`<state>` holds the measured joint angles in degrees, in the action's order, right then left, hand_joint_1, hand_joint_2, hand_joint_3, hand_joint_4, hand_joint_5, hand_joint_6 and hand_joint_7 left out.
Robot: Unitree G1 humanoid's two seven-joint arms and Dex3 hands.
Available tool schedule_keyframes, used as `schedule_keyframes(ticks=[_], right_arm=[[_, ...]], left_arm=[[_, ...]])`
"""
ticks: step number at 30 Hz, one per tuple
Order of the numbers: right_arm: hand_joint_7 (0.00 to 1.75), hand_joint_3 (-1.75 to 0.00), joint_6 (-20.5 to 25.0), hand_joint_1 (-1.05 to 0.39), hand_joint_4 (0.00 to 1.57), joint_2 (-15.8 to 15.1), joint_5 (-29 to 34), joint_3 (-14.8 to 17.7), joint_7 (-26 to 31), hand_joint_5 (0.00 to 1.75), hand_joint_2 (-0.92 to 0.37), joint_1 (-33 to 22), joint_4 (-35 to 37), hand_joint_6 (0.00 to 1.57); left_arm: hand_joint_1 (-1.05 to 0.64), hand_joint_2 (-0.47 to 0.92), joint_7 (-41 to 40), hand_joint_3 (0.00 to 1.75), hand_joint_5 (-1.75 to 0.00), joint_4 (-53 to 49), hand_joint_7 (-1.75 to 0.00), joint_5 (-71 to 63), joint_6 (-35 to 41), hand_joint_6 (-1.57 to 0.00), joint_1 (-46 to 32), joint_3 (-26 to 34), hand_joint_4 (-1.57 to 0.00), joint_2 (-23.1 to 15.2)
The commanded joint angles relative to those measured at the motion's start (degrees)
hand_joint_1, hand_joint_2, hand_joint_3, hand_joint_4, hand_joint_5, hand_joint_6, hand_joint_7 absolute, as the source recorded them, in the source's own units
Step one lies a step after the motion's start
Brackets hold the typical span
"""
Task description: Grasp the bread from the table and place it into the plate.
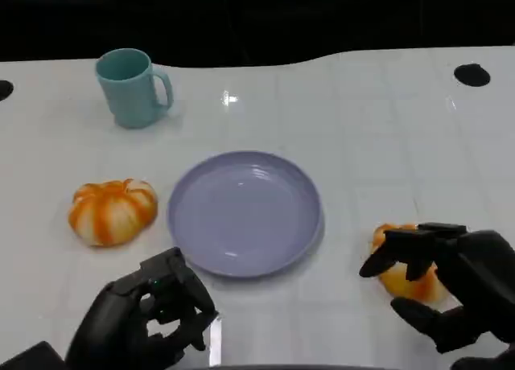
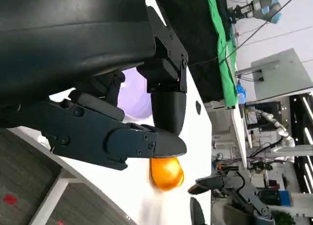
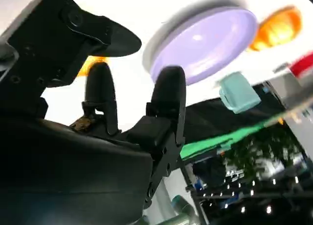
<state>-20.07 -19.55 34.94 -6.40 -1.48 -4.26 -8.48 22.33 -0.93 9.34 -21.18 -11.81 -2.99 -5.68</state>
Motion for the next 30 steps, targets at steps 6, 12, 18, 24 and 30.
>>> schedule_keyframes(ticks=[6, 12, 18, 24, 30], right_arm=[[0.01, -0.05, 12.5, -0.45, 0.08, -5.9, 10.5, 0.6, -10.8, 0.56, -0.78, -1.5, -13.4, 0.39], [0.0, -0.01, 17.9, -0.6, 0.0, -6.3, 15.1, -0.3, -16.0, 0.42, -0.8, -1.2, -17.9, 0.26], [0.01, 0.0, 19.2, -0.65, 0.02, -6.1, 18.6, -2.5, -17.5, 0.43, -0.79, -0.1, -17.7, 0.27], [0.0, 0.0, 19.3, -0.65, 0.01, -6.4, 21.0, -4.7, -16.9, 0.46, -0.79, 2.3, -12.7, 0.25], [0.0, -0.01, 19.2, -0.64, 0.0, -6.6, 23.4, -7.3, -15.4, 0.47, -0.81, 5.7, -5.5, 0.26]], left_arm=[[-0.56, 0.92, -0.2, 0.31, -1.75, -0.2, -1.56, -0.5, -0.5, -0.59, 0.1, 0.3, -0.68, -0.6], [-0.56, 0.92, 0.1, 0.31, -1.75, -0.6, -1.56, -0.4, -0.7, -0.58, 0.3, 0.2, -0.68, -0.7], [-0.53, 0.92, 0.6, 0.32, -1.75, -0.6, -1.55, 0.2, -0.4, -0.58, 0.4, 0.1, -0.68, -0.6], [-0.53, 0.92, 0.1, 0.31, -1.75, -0.3, -1.56, -0.1, -0.2, -0.59, 0.3, 0.0, -0.68, -0.5], [-0.55, 0.92, -0.3, 0.3, -1.75, -0.1, -1.56, -0.5, -0.1, -0.59, 0.1, 0.1, -0.68, -0.5]])
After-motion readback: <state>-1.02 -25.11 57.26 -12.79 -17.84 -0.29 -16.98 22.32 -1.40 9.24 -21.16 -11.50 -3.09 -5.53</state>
